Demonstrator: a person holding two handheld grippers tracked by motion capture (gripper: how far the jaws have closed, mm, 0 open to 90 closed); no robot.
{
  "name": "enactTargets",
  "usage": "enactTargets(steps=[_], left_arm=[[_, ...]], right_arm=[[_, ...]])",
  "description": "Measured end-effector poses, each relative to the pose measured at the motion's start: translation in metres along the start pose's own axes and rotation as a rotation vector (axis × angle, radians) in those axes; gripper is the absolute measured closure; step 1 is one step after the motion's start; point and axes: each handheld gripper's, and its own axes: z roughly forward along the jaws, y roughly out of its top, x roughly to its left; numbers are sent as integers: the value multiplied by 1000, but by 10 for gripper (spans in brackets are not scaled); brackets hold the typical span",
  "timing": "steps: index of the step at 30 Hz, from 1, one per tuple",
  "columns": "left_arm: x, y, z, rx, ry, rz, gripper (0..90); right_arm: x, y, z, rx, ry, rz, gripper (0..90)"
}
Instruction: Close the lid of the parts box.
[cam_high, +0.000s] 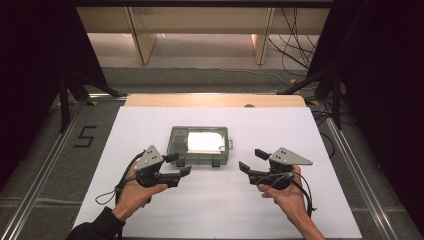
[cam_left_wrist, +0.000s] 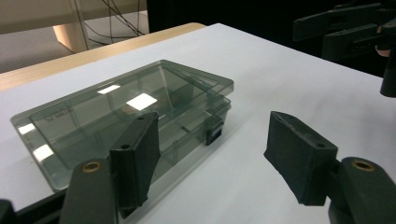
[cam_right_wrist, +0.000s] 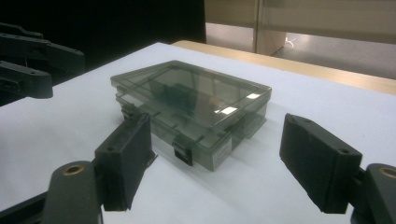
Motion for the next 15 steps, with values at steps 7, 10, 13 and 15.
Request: enactTargets(steps=[7,10,13,15], left_arm=[[-5,-2,-4,-11,8,30,306],[-6,-4,-4,-21,0,29,300],[-9,-4,-6,-20,3,27,297],[-10,-4,-7,-20,3,35,295]], right_arm=[[4,-6,-10,-5,3,7,251],[6,-8,-14,-5,4,6,248],[8,-10,-18,3,0,-10,245],[8,-13,-18,-8,7,-9,244]])
